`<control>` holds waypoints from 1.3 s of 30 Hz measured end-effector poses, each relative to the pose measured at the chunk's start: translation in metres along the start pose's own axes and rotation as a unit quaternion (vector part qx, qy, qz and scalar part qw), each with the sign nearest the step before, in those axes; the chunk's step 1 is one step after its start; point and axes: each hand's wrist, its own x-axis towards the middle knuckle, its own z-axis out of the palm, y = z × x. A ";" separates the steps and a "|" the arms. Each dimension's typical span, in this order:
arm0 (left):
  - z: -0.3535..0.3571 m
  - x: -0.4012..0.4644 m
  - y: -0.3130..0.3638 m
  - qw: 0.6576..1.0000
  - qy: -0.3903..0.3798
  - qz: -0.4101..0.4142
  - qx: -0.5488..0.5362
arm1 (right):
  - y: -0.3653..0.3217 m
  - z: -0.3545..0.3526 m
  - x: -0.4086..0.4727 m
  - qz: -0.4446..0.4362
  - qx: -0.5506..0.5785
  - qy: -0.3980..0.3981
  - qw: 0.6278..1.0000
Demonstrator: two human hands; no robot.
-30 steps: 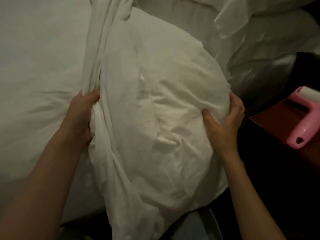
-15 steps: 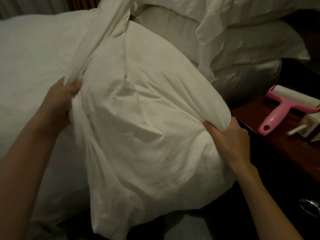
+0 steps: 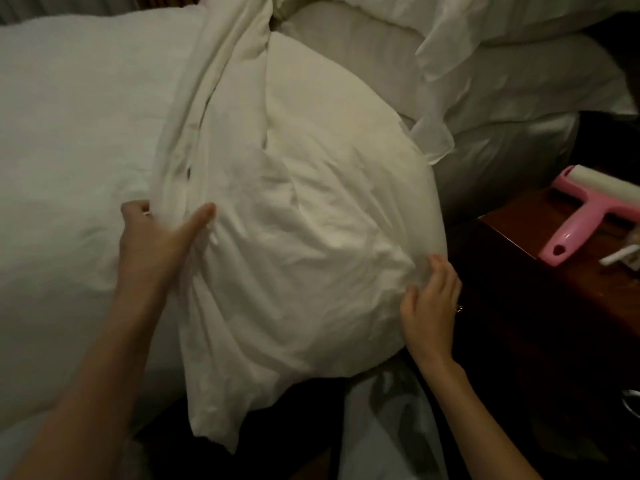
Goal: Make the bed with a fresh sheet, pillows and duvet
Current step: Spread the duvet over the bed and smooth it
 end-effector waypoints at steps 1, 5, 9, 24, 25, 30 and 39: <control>0.002 -0.004 0.000 0.999 -0.006 -0.004 0.031 | -0.015 -0.001 0.004 -0.069 0.032 0.021 0.997; -0.004 -0.012 -0.001 0.997 -0.057 0.017 0.056 | -0.082 0.014 0.037 -0.256 0.058 -0.003 0.965; -0.042 -0.016 0.003 0.993 -0.011 0.083 -0.084 | -0.134 0.033 0.054 -0.324 0.043 -0.041 0.944; -0.059 0.036 0.015 0.967 0.050 0.101 0.227 | -0.196 0.008 0.121 -0.278 -0.101 -0.101 0.950; -0.050 0.047 0.022 0.967 0.013 0.104 0.232 | -0.205 0.007 0.127 -0.274 -0.108 -0.119 0.948; -0.005 0.103 0.048 0.947 -0.078 0.115 0.289 | -0.246 0.016 0.161 -0.287 -0.147 -0.183 0.929; 0.050 0.204 0.094 0.903 -0.061 0.193 0.380 | -0.328 0.076 0.253 -0.279 -0.203 -0.193 0.919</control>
